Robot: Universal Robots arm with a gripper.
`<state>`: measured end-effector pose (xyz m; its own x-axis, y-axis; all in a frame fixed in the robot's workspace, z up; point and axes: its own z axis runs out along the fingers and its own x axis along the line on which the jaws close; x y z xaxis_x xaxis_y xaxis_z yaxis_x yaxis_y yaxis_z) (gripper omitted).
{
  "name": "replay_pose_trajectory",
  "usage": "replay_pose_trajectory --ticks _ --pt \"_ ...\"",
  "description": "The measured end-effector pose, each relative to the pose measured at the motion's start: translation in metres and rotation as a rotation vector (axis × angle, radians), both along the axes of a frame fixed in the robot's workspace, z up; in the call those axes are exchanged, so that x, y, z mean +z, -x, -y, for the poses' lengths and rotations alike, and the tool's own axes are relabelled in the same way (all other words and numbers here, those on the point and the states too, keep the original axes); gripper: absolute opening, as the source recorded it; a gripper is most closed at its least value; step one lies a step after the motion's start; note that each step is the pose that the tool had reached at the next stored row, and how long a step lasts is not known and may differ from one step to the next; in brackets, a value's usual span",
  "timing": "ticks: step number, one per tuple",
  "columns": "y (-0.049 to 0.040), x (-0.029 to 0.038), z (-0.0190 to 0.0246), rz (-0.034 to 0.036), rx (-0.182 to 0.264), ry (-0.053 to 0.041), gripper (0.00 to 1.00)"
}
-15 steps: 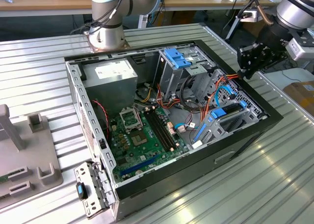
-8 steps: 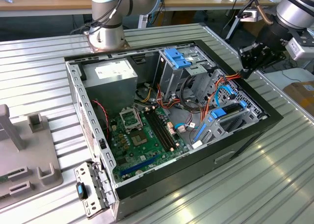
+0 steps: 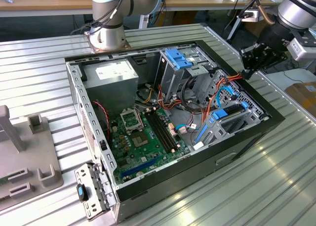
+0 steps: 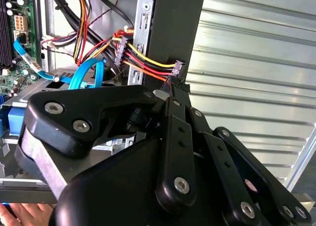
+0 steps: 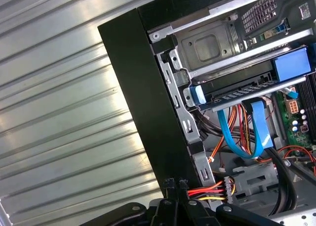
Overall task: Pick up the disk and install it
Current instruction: 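Insert the first disk wire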
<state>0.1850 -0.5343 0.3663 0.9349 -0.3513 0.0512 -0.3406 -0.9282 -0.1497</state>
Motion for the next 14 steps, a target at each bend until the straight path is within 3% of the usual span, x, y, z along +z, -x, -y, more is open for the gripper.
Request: replay_pose_trajectory --ticks 3,6,14 --pt "0.0 -0.0001 -0.0002 0.0 0.0 -0.0002 0.11" --pt "0.0 0.0 -0.0004 0.0 0.0 0.0 0.24" --pt "0.0024 -0.0033 -0.0005 0.0011 0.001 0.0 0.24"
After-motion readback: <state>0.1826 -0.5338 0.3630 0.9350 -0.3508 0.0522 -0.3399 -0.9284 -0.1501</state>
